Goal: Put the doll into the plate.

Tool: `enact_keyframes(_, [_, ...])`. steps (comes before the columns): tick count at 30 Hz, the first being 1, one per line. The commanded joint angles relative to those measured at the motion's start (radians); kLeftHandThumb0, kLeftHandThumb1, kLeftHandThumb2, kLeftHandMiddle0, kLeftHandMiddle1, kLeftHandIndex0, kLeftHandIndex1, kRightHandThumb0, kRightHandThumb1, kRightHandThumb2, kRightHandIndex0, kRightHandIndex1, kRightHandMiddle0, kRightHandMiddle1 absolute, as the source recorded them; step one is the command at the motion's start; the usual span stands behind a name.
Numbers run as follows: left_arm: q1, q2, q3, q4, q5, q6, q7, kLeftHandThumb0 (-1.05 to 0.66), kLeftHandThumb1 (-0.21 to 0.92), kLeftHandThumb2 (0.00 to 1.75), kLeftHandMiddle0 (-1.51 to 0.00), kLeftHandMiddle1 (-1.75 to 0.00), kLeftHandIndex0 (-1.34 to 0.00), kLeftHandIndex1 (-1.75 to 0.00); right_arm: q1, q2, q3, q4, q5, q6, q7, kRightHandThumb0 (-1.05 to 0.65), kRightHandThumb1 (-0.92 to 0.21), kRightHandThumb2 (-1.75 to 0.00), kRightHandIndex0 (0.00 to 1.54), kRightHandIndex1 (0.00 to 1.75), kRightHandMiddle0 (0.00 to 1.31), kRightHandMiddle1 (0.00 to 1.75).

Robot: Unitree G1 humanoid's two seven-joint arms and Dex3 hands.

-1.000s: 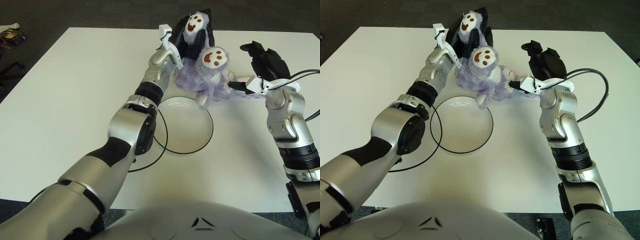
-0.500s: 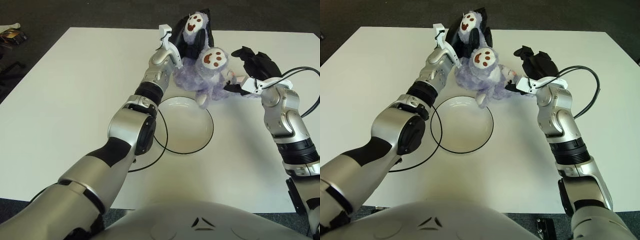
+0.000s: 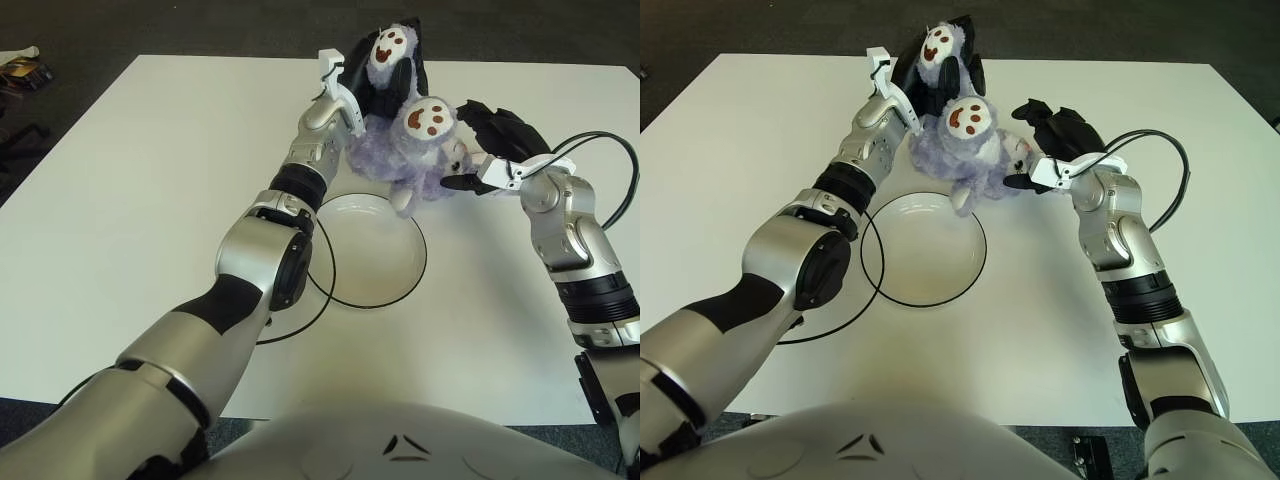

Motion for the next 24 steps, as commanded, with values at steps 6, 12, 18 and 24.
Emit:
enact_keyframes(6, [0.001, -0.120, 0.011, -0.004, -0.024, -0.010, -0.043, 0.53, 0.15, 1.51, -0.74, -1.75, -1.04, -1.75, -0.038, -0.029, 0.039, 0.061, 0.015, -0.086, 0.056, -1.04, -0.60, -0.53, 0.00, 0.70, 0.00, 0.48])
enact_keyframes(12, [-0.002, -0.131, 0.018, -0.002, -0.039, 0.004, -0.050, 0.53, 0.16, 1.51, -0.74, -1.75, -1.05, -1.75, -0.082, -0.028, 0.053, 0.137, 0.048, -0.134, 0.102, -1.05, -0.69, -0.45, 0.00, 0.28, 0.00, 0.25])
enact_keyframes(18, [-0.006, -0.143, 0.019, -0.005, -0.046, 0.025, -0.025, 0.53, 0.16, 1.51, -0.74, -1.75, -1.05, -1.75, -0.097, -0.017, 0.058, 0.161, 0.083, -0.134, 0.152, -1.05, -0.73, -0.42, 0.00, 0.07, 0.00, 0.08])
enact_keyframes(24, [-0.008, -0.150, 0.015, -0.006, -0.036, 0.027, -0.004, 0.53, 0.16, 1.50, -0.73, -1.75, -1.04, -1.75, -0.104, 0.006, 0.064, 0.185, 0.126, -0.141, 0.179, -1.05, -0.74, -0.40, 0.00, 0.03, 0.00, 0.04])
